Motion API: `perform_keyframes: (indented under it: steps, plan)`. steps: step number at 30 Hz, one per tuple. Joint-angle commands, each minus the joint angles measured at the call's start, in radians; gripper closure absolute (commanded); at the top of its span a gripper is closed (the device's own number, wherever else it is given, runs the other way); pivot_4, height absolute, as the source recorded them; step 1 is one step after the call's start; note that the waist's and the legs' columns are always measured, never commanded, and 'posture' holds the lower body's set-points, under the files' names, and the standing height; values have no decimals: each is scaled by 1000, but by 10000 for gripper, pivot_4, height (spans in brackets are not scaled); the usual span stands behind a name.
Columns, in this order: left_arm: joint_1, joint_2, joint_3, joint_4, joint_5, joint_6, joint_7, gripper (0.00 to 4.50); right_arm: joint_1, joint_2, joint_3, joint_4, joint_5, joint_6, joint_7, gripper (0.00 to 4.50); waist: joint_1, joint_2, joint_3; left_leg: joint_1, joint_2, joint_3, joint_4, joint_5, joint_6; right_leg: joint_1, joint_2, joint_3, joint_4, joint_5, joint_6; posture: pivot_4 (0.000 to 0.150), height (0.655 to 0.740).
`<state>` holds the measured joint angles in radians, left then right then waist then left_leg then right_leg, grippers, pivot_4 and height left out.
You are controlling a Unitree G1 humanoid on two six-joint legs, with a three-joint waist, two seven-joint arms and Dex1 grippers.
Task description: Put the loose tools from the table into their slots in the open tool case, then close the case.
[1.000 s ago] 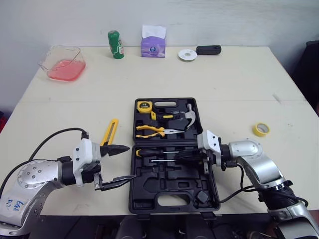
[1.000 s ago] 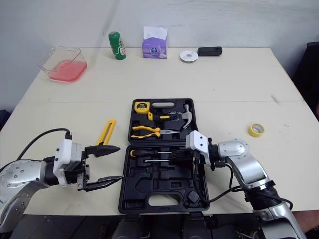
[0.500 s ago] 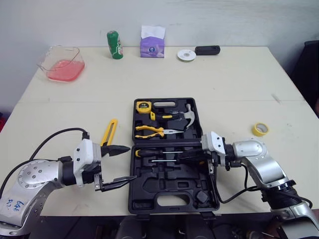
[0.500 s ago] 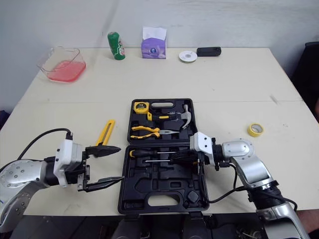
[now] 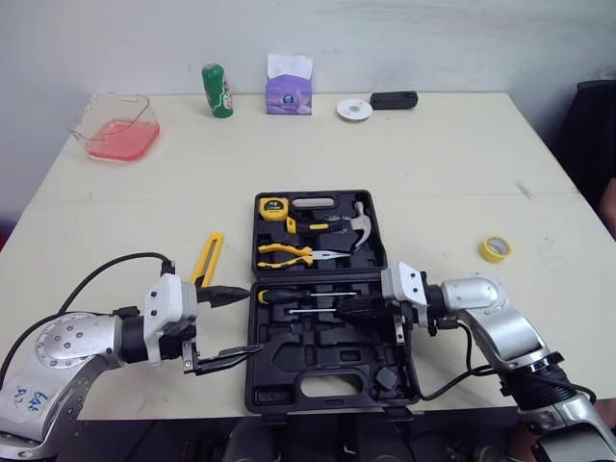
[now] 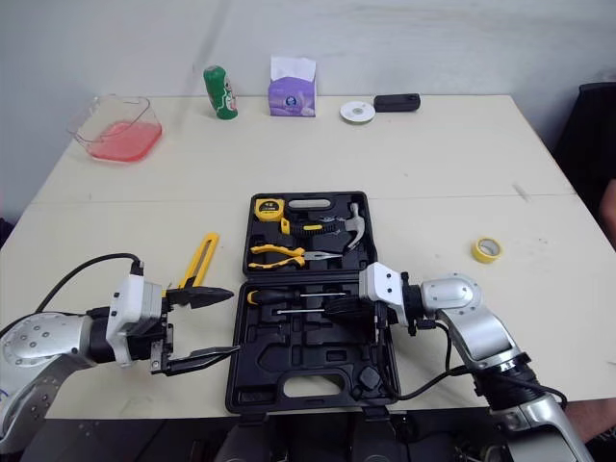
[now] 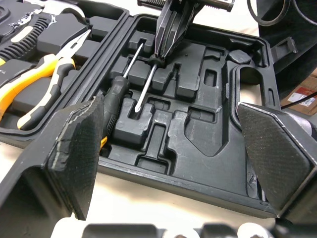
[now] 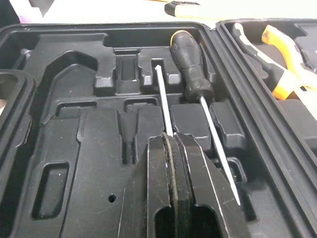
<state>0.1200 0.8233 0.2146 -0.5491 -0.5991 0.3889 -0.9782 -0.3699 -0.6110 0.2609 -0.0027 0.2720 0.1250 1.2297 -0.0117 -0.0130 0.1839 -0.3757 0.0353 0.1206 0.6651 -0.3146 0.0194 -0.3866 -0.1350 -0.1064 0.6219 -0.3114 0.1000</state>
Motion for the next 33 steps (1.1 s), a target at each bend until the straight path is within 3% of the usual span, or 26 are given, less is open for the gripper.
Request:
perform_keyframes:
  steps: [1,8,19,26,32,33]
  plan:
    - [-2,1,-4,-33,8,-15,-1,0,37,-35,57,42,-73,133,-25,44681,0,0,-1,4,1,0,0,-1,-1,4,0,0,-1,0,0,1500,7400]
    - [3,3,1,-32,13,-15,-2,0,37,-50,94,-10,-96,279,-59,44681,1,1,-11,8,4,-3,-1,-7,-7,9,0,2,-2,-2,-4,1500,7400]
    - [13,1,20,-35,10,-12,10,0,10,-4,27,8,-58,128,-78,44681,-14,2,-11,8,7,-4,-2,-8,-8,8,2,0,-2,-4,-7,1500,7400]
    - [76,-8,140,6,6,-28,27,0,71,-28,-166,-92,124,16,-17,44681,-8,5,-5,4,6,-3,-2,-7,-6,6,2,0,-3,-4,-7,1500,7400]
    - [140,-17,310,43,-40,8,36,0,134,-107,-362,-154,226,93,-58,44681,-11,7,-3,0,7,-2,-2,-6,-5,1,3,0,-4,-4,-7,1500,7400]
    - [155,-22,352,55,-49,21,48,0,150,-127,-406,-145,227,86,-68,41754,-11,7,-3,0,7,-2,-3,-6,-5,0,3,0,-4,-4,-7,1500,7400]
